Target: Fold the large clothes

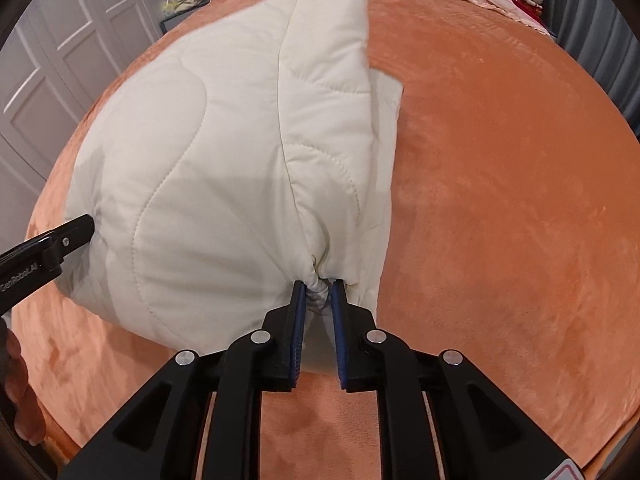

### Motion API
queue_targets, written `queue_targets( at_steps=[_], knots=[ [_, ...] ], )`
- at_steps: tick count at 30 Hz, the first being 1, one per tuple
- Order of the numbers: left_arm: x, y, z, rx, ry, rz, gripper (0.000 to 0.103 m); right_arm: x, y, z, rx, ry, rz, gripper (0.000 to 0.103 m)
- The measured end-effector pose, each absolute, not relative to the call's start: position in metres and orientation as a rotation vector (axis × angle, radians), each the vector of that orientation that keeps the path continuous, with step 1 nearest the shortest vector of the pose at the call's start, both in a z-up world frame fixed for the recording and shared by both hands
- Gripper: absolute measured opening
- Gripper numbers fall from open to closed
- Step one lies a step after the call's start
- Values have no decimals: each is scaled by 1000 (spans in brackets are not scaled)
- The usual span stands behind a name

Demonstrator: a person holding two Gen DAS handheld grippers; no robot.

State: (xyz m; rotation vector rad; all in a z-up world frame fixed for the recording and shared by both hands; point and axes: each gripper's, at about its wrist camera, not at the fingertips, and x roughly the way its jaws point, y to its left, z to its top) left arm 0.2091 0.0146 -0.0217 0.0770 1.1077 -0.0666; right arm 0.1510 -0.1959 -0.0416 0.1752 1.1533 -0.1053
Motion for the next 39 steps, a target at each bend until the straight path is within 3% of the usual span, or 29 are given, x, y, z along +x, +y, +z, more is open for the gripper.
queue_targets(
  at_steps=[4, 6, 10, 23, 29, 31, 39],
  knots=[
    [204, 14, -18, 96, 1107, -58, 72, 146, -194, -32, 170, 1162, -119, 16],
    [197, 12, -15, 112, 1107, -55, 72, 139, -193, -25, 174, 1162, -129, 25],
    [179, 12, -12, 114, 1119, -63, 72, 119, -199, -4, 215, 1130, -143, 27],
    [124, 12, 16, 122, 1083, -61, 72, 71, -199, 51, 211, 1012, -188, 65],
    [105, 14, 35, 121, 1016, -42, 83, 52, -186, 59, 176, 959, -200, 76],
    [100, 14, 40, 121, 1000, -36, 91, 47, -181, 61, 156, 945, -201, 78],
    [79, 13, 52, 111, 956, -25, 91, 24, -167, 67, 142, 887, -184, 85]
  ],
)
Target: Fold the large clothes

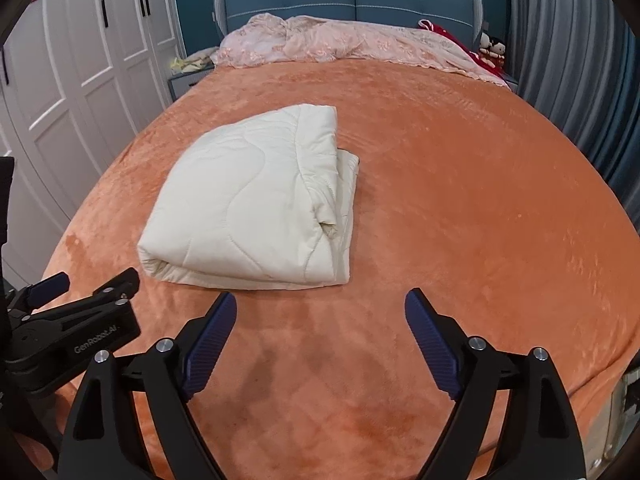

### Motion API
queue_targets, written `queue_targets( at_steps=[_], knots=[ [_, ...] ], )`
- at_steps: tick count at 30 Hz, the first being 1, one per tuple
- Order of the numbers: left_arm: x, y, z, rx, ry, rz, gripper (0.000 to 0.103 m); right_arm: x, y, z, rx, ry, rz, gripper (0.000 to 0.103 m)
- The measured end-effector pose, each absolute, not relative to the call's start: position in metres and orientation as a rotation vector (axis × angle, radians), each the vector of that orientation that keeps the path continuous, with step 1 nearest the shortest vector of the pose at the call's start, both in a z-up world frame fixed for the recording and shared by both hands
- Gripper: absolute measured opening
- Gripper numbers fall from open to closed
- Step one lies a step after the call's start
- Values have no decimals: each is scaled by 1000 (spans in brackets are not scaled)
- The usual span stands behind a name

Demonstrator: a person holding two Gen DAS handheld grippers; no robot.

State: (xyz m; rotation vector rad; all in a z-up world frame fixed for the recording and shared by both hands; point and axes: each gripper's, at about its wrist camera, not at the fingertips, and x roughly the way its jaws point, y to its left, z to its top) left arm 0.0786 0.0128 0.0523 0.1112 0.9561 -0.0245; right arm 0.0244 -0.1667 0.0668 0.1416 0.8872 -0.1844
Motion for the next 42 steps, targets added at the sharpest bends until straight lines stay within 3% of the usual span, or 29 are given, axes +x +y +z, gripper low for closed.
queue_targets(
  at_steps=[42],
  knots=[
    [44, 7, 60, 148, 911, 12, 91, -4, -161, 66, 146, 852, -168, 85]
  ],
)
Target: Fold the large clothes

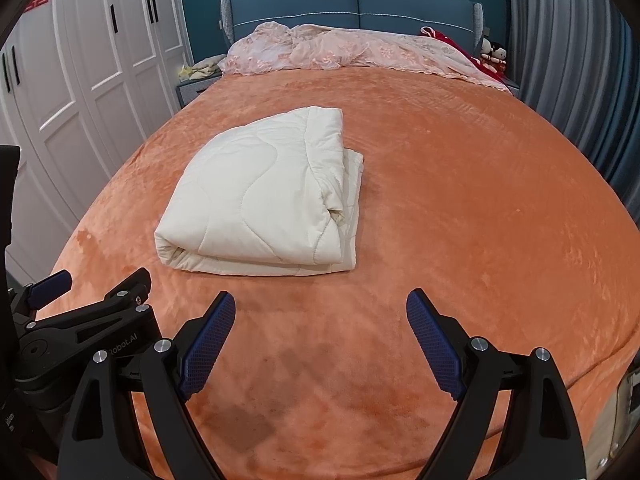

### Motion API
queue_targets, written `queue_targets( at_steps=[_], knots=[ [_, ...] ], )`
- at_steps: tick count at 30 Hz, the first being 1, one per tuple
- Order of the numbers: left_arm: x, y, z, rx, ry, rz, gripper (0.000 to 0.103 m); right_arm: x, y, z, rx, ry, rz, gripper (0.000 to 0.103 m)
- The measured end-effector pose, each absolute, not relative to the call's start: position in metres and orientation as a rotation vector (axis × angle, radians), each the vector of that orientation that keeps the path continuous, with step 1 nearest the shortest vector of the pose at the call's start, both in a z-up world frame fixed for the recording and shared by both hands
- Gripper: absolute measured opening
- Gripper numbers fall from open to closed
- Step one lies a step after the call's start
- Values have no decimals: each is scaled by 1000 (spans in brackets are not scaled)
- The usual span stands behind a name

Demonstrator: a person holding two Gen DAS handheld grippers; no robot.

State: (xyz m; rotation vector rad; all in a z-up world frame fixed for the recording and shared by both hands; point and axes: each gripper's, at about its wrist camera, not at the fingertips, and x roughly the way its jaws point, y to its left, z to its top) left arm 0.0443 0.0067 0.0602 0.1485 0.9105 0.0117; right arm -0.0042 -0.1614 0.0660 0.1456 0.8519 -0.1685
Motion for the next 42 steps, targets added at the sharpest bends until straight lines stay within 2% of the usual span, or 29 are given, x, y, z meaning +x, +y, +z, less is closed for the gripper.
queue_targets(
  at_steps=[30, 42],
  knots=[
    [48, 12, 62, 152, 903, 17, 91, -1, -164, 64, 146, 863, -172, 86],
    [48, 12, 57, 132, 921, 10, 86, 0, -163, 62, 148, 870, -173, 86]
  ],
)
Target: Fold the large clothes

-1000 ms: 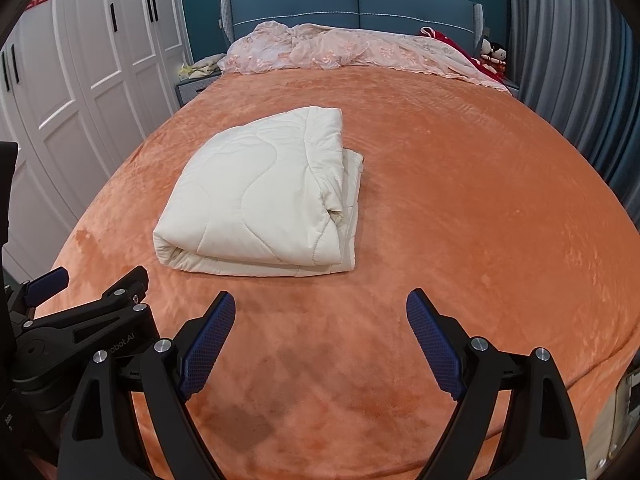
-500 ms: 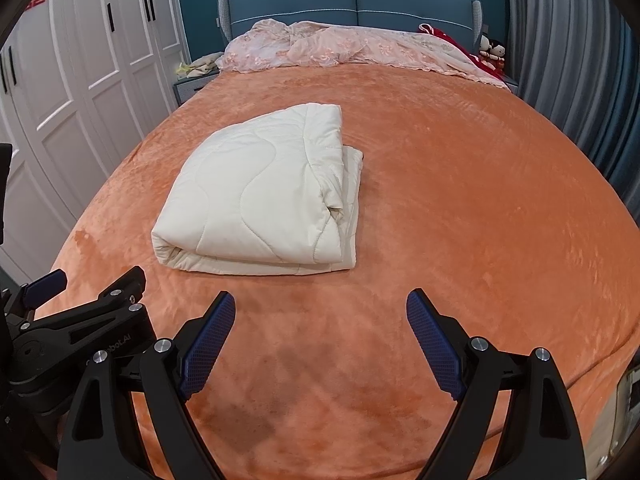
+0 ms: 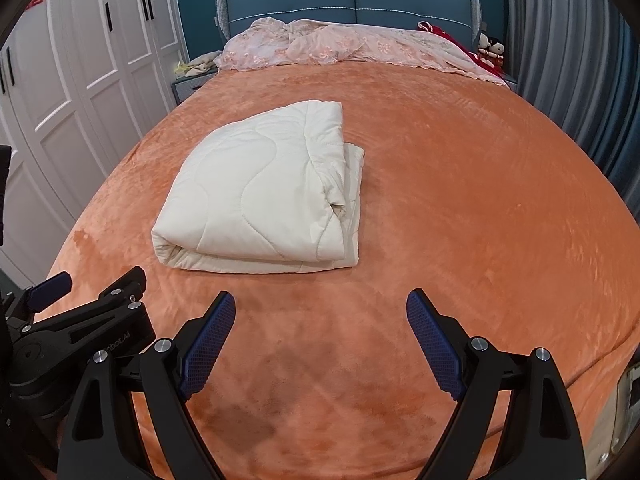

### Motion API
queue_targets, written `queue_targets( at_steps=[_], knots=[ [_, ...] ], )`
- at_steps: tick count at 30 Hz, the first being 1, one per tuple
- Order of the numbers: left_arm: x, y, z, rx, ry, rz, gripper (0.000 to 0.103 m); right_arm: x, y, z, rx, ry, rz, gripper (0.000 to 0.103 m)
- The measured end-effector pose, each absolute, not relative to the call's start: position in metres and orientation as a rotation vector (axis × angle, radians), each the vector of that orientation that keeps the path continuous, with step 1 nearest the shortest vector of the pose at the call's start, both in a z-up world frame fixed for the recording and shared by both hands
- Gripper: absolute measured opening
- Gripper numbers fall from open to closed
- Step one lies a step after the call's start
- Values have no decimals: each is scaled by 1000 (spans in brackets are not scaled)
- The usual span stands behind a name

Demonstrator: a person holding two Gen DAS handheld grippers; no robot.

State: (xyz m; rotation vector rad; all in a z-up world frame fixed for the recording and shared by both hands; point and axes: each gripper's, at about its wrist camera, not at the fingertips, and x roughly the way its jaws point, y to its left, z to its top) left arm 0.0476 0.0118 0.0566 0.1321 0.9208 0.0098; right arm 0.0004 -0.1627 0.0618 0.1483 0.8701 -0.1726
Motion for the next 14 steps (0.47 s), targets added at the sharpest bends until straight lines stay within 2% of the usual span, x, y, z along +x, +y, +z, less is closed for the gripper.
queue_targets(
  at_steps=[6, 10, 14],
  knots=[
    [46, 9, 57, 152, 908, 20, 84, 2, -162, 60, 151, 877, -172, 86],
    [45, 5, 56, 163, 912, 8, 76, 2, -161, 60, 142, 880, -181, 86],
    [45, 5, 55, 162, 913, 8, 76, 2, -161, 59, 146, 881, -182, 86]
  ],
)
